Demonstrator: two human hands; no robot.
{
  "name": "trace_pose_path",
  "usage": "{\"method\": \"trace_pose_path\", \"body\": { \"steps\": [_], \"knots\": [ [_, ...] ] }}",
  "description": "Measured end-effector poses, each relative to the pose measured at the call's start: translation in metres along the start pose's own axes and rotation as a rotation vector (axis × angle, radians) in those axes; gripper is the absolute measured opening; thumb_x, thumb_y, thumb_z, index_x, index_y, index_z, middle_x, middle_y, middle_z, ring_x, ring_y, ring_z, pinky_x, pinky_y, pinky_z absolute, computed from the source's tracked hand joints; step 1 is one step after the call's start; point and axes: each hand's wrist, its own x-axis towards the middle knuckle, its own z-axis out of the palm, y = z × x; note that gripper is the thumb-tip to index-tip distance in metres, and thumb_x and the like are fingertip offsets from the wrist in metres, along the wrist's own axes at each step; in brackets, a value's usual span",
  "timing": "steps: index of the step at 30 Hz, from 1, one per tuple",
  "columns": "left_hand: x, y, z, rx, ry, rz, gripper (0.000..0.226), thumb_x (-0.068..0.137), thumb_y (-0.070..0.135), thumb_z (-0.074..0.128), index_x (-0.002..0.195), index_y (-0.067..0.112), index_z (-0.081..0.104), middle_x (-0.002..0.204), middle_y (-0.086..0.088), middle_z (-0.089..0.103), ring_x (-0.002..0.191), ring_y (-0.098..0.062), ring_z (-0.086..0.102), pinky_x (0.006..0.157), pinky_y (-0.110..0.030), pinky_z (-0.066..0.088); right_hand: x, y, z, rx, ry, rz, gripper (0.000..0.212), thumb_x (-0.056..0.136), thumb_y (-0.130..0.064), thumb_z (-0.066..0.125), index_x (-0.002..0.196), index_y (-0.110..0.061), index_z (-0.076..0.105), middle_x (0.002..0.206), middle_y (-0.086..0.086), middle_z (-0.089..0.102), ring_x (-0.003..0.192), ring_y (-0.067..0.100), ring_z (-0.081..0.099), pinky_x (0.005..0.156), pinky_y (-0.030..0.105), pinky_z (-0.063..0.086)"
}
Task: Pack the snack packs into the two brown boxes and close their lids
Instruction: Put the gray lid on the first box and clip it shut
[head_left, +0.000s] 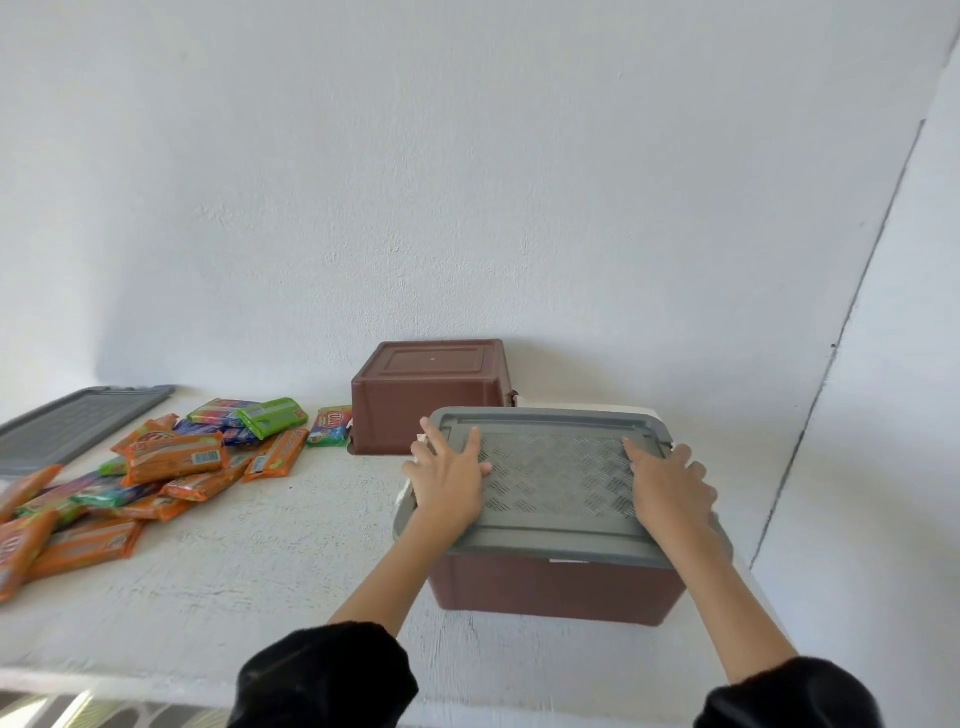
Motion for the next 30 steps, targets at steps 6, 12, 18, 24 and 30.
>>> {"method": "trace_pose_path", "body": {
  "steps": [6, 12, 18, 24, 30],
  "knots": [
    [-0.005, 0.004, 0.005, -0.020, -0.004, 0.113, 0.058, 0.098, 0.050, 0.018, 0.149, 0.028, 0.003, 0.156, -0.019, -0.010, 0.141, -0.045, 0.002, 0.111, -0.056, 0.019, -0.011, -0.006, 0.001, -0.038, -0.035, -0.066, 0.048, 0.101, -0.042, 0.016, 0.148, -0.034, 0.011, 0.154, 0.027, -0.006, 0.141, 0.043, 0.009, 0.108, 0.054, 0.025],
    [0.010, -0.033, -0.005, -0.296, 0.011, 0.167, 0.048, 0.102, 0.034, 0.020, 0.148, 0.037, 0.007, 0.156, -0.003, -0.020, 0.145, -0.030, -0.005, 0.115, -0.056, 0.008, 0.011, 0.026, -0.011, 0.284, -0.074, -0.155, 0.052, 0.099, -0.048, 0.020, 0.148, -0.038, 0.008, 0.158, 0.010, 0.008, 0.145, 0.029, 0.013, 0.114, 0.051, 0.020],
    [0.023, -0.059, 0.000, -0.851, -0.264, 0.126, 0.045, 0.103, 0.027, 0.022, 0.147, 0.031, 0.017, 0.158, -0.007, 0.006, 0.146, -0.023, 0.000, 0.116, -0.041, 0.006, 0.020, 0.045, -0.015, 0.982, -0.323, -0.056, 0.049, 0.101, -0.029, 0.033, 0.148, -0.033, 0.017, 0.155, -0.005, 0.020, 0.144, 0.018, 0.019, 0.115, 0.038, 0.016],
    [0.015, -0.047, -0.007, -1.112, -0.282, 0.060, 0.046, 0.099, 0.008, 0.037, 0.142, 0.025, 0.037, 0.143, -0.007, 0.042, 0.126, -0.022, 0.045, 0.106, -0.030, 0.036, 0.026, 0.044, -0.014, 1.060, -0.333, -0.022, 0.060, 0.095, -0.016, 0.051, 0.147, -0.031, 0.024, 0.154, -0.001, 0.025, 0.140, 0.019, 0.028, 0.111, 0.030, 0.023],
    [0.019, -0.048, -0.002, -1.086, -0.264, 0.072, 0.043, 0.099, 0.008, 0.035, 0.139, 0.021, 0.042, 0.141, -0.006, 0.043, 0.118, -0.016, 0.047, 0.102, -0.025, 0.036, 0.024, 0.048, -0.010, 1.002, -0.327, -0.073, 0.058, 0.096, -0.024, 0.050, 0.147, -0.030, 0.022, 0.155, 0.000, 0.022, 0.143, 0.019, 0.021, 0.114, 0.031, 0.017]
  ]
}}
